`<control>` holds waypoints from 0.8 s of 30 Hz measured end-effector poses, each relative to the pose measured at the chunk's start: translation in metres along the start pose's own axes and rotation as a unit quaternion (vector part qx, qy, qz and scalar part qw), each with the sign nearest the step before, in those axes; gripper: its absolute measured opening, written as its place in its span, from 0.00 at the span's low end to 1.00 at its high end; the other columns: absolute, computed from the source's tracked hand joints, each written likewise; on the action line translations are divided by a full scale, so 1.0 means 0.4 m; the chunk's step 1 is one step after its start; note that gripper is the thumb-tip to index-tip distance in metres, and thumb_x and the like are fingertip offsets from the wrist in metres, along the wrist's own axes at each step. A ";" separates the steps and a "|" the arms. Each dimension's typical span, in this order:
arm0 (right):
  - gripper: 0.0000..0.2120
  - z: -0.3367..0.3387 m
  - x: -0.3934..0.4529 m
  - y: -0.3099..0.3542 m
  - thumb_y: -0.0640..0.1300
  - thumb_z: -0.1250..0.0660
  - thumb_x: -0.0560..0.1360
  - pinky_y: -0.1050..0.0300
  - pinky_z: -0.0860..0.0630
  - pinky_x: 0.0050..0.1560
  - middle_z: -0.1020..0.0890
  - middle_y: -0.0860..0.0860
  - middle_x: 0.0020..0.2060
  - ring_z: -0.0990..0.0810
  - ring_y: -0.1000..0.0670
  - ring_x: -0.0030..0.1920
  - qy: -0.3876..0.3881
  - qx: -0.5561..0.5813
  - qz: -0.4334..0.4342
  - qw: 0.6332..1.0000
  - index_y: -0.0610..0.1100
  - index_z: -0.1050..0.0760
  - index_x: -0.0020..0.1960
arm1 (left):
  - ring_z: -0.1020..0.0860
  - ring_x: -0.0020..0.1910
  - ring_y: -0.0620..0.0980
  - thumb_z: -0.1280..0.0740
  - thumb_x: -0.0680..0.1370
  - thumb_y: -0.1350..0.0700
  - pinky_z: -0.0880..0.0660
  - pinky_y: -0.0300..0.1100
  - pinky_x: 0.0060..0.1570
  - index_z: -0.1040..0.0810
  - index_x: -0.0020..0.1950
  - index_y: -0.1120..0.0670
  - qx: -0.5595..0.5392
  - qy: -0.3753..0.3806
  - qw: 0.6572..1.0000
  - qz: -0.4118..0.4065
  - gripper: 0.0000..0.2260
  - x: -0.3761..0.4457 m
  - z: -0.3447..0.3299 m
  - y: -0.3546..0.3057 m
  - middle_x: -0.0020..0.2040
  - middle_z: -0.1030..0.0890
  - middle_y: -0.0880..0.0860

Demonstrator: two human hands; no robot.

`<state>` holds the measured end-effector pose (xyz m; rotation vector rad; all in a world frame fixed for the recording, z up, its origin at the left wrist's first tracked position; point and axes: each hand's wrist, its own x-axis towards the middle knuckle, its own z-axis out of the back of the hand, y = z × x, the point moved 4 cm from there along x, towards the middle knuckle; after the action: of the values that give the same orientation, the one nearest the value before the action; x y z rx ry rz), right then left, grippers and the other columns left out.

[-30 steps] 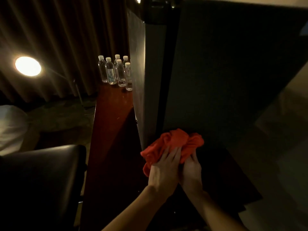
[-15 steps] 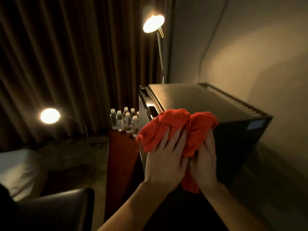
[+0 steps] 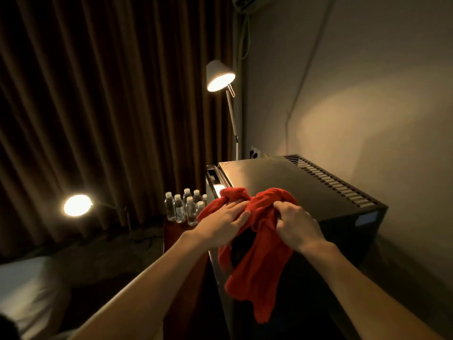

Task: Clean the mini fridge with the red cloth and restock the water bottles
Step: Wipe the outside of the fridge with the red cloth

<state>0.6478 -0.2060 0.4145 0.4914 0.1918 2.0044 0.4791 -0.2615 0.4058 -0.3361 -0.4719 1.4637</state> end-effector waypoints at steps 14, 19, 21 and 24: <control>0.16 -0.050 0.230 0.047 0.46 0.38 0.77 0.45 0.26 0.58 0.21 0.40 0.60 0.23 0.36 0.60 -0.022 -0.050 -0.072 0.996 0.50 0.25 0.64 | 0.37 0.74 0.48 0.43 0.84 0.48 0.48 0.39 0.72 0.27 0.71 0.53 0.044 0.007 0.996 -0.083 0.18 0.255 0.047 0.130 0.73 0.29 0.51; 0.16 -0.077 0.327 0.047 0.47 0.38 0.76 0.45 0.27 0.60 0.21 0.40 0.61 0.23 0.37 0.61 -0.021 -0.054 -0.112 0.992 0.50 0.24 0.63 | 0.37 0.73 0.49 0.42 0.83 0.46 0.44 0.45 0.74 0.24 0.66 0.53 0.053 0.018 0.984 -0.169 0.17 0.407 0.073 0.219 0.71 0.28 0.51; 0.17 -0.090 0.353 0.049 0.47 0.38 0.76 0.45 0.28 0.61 0.21 0.40 0.62 0.23 0.38 0.61 -0.023 -0.058 -0.144 0.988 0.51 0.24 0.64 | 0.39 0.75 0.49 0.46 0.80 0.40 0.43 0.50 0.75 0.24 0.65 0.51 0.048 0.023 0.977 -0.207 0.22 0.456 0.064 0.255 0.71 0.27 0.49; 0.14 -0.110 0.379 0.080 0.48 0.39 0.76 0.46 0.26 0.57 0.20 0.40 0.59 0.22 0.37 0.59 -0.028 -0.059 -0.185 0.981 0.50 0.23 0.59 | 0.43 0.77 0.49 0.53 0.77 0.33 0.42 0.54 0.75 0.28 0.67 0.46 0.046 0.017 0.972 -0.228 0.28 0.500 0.057 0.310 0.73 0.31 0.45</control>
<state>0.5429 -0.0843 0.4246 0.4026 0.1186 1.6253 0.3691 -0.0537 0.3844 -0.1634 -0.4202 1.0265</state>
